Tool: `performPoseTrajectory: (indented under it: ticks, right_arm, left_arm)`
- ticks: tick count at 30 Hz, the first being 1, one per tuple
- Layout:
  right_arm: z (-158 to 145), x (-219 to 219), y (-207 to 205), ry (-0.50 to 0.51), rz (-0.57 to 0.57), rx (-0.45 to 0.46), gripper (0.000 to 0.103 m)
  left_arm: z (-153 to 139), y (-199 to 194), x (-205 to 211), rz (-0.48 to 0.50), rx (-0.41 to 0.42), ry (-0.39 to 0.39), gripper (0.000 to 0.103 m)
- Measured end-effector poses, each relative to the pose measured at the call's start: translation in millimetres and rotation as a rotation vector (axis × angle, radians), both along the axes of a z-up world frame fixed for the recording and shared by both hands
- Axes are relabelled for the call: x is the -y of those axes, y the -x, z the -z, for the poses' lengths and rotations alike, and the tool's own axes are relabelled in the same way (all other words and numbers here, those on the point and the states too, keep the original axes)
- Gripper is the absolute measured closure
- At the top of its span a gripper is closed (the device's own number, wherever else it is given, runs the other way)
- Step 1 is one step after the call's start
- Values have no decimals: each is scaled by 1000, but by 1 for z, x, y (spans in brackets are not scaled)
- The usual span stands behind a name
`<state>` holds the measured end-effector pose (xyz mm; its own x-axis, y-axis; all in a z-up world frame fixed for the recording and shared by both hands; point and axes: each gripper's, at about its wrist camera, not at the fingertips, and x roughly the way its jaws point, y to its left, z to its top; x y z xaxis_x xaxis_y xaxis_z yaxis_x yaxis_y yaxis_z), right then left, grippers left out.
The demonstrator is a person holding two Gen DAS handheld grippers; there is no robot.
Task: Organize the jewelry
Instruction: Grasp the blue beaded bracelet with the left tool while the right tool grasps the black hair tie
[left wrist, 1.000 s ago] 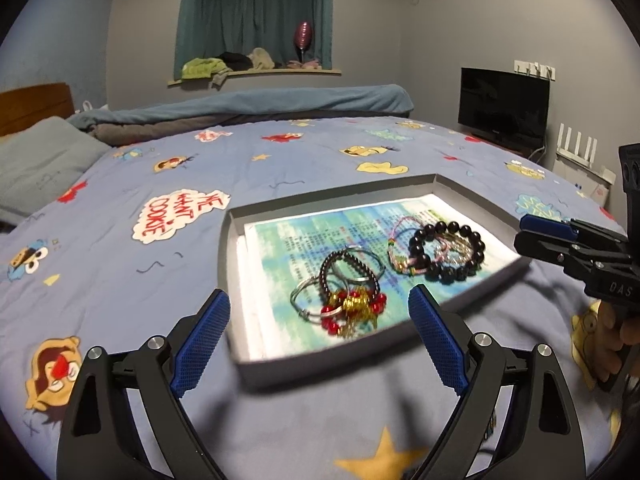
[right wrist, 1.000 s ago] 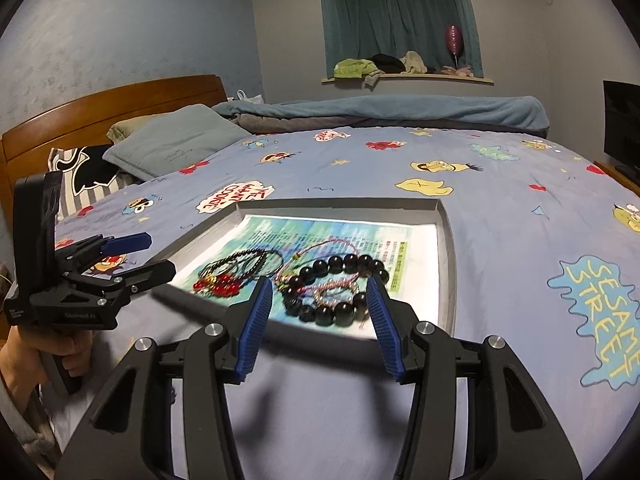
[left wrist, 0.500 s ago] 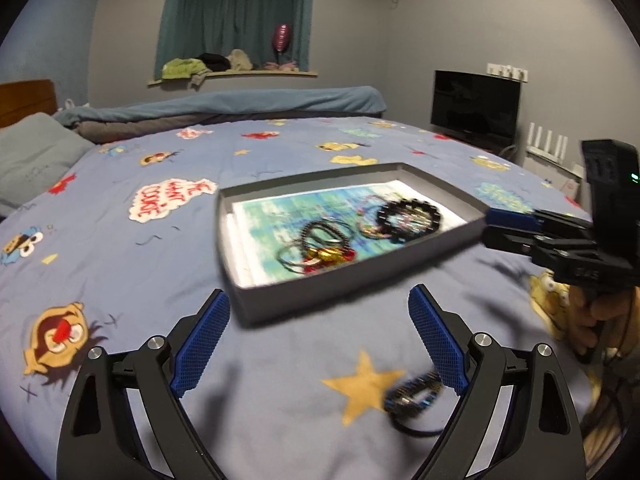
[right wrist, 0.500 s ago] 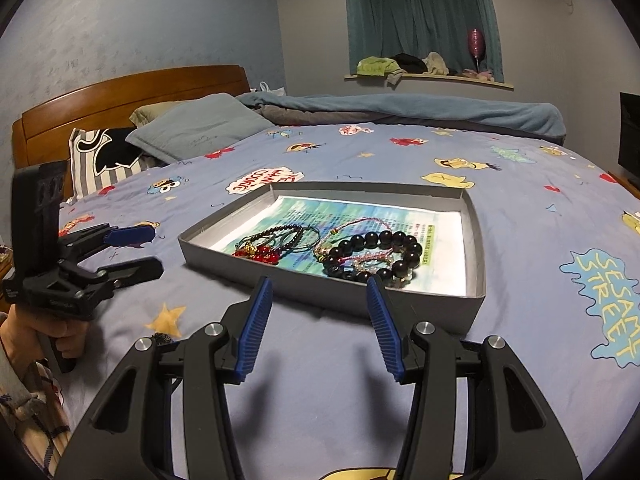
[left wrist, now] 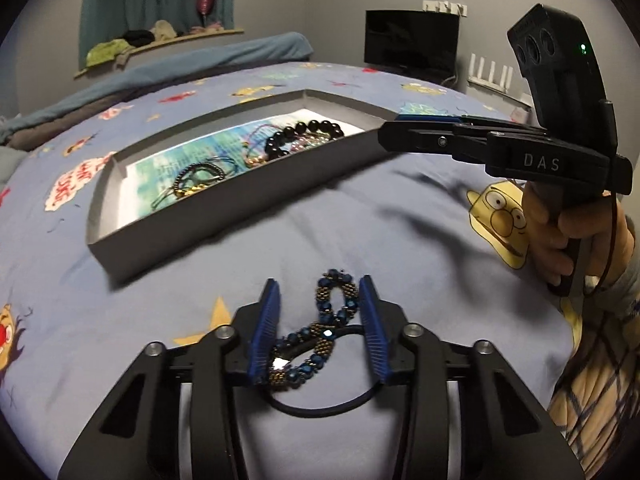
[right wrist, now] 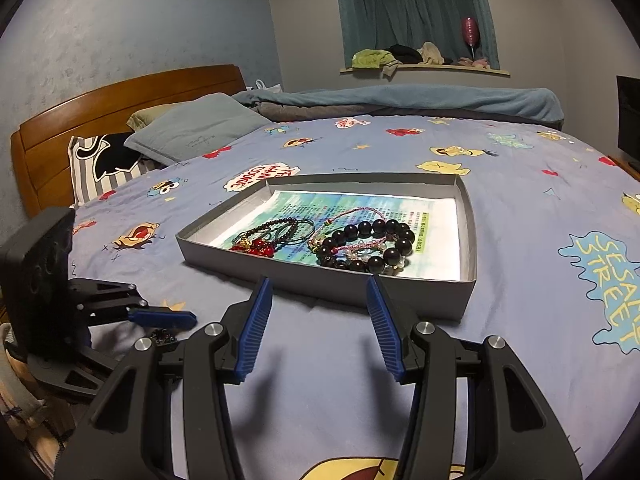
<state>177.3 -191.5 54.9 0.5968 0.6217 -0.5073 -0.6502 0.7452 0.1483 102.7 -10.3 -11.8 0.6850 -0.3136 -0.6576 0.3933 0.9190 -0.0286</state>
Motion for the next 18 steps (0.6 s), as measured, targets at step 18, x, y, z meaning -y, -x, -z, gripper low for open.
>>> performPoseTrajectory:
  ticks: [18]
  right_arm:
    - [17, -47, 29, 80, -210, -71, 53]
  left_arm:
    - [-28, 5, -73, -216, 84, 143, 95]
